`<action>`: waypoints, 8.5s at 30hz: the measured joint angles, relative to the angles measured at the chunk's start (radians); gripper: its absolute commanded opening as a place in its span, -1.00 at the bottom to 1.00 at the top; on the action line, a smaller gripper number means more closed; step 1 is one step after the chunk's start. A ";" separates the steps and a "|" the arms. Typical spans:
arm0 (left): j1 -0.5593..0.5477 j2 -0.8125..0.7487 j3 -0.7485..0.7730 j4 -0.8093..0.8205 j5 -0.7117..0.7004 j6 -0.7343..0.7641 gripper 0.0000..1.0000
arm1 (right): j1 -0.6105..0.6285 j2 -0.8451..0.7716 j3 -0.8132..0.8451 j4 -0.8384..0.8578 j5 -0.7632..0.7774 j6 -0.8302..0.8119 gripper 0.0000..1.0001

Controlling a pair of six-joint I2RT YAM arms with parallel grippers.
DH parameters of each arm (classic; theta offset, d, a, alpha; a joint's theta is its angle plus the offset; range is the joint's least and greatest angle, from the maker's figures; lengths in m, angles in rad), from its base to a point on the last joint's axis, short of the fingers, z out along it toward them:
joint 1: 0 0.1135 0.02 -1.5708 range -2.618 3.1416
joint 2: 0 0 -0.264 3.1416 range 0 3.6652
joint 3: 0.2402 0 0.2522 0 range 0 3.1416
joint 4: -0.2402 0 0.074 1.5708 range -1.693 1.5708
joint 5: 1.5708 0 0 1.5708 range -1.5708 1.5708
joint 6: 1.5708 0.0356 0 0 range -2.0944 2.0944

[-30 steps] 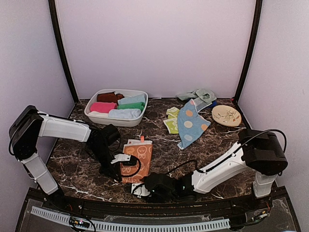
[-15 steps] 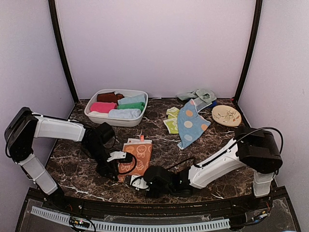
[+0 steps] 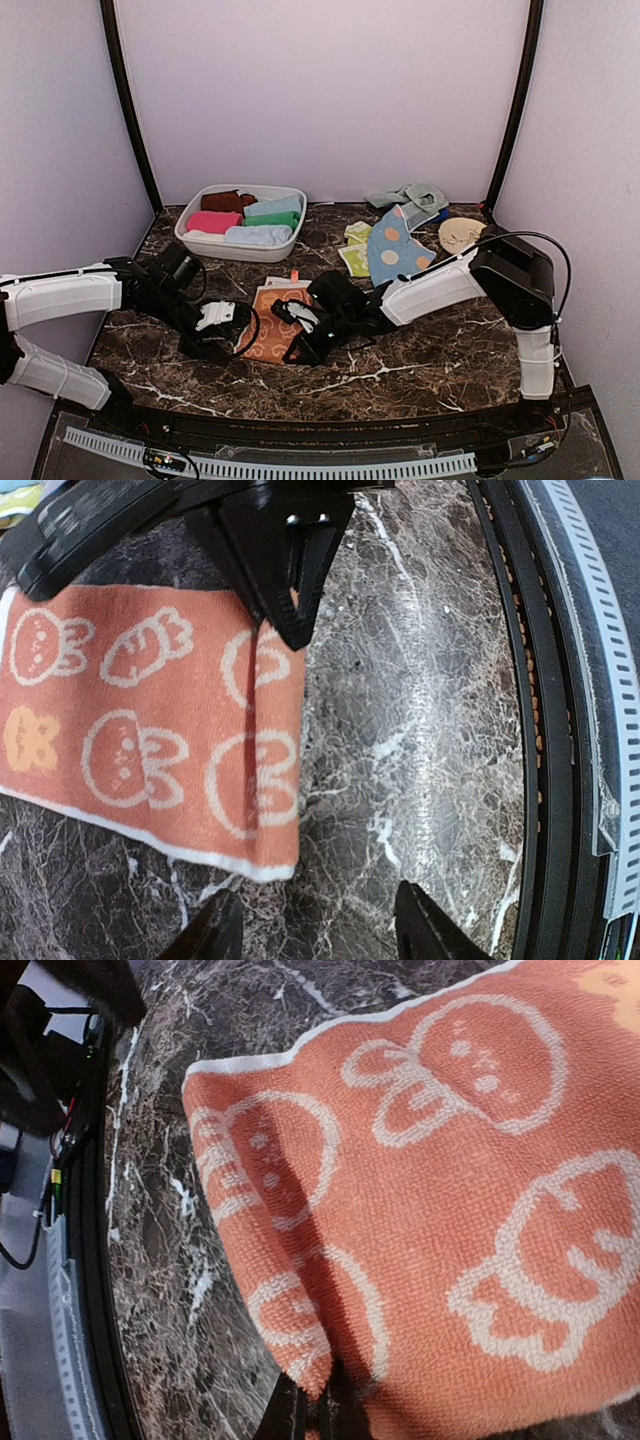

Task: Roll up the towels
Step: Roll the towel at the center of the board.

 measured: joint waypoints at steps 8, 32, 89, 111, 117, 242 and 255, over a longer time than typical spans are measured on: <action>-0.204 0.073 0.021 0.076 -0.078 -0.034 0.01 | -0.042 0.082 0.096 -0.062 -0.245 0.183 -1.00; -0.116 0.331 0.060 0.237 -0.138 -0.088 -1.00 | -0.072 0.033 0.015 0.004 -0.251 0.303 -0.08; 0.004 0.632 0.369 -0.122 0.106 -0.020 -0.22 | 0.251 0.031 -0.106 0.295 0.829 -0.822 -1.00; 0.037 0.087 0.086 -0.031 0.035 0.044 -0.09 | 0.014 -0.011 -0.045 0.089 0.126 -0.203 -1.00; -0.117 0.156 0.055 0.048 -0.013 0.029 -0.13 | -0.027 0.021 -0.024 0.088 -0.037 -0.100 -1.00; -0.053 0.816 0.509 -0.516 0.235 0.065 -1.00 | 0.445 0.051 -0.269 0.672 1.043 -1.283 -0.27; -0.030 0.749 0.469 -0.496 0.237 0.055 0.07 | 0.412 0.045 -0.187 0.460 0.984 -1.004 -1.00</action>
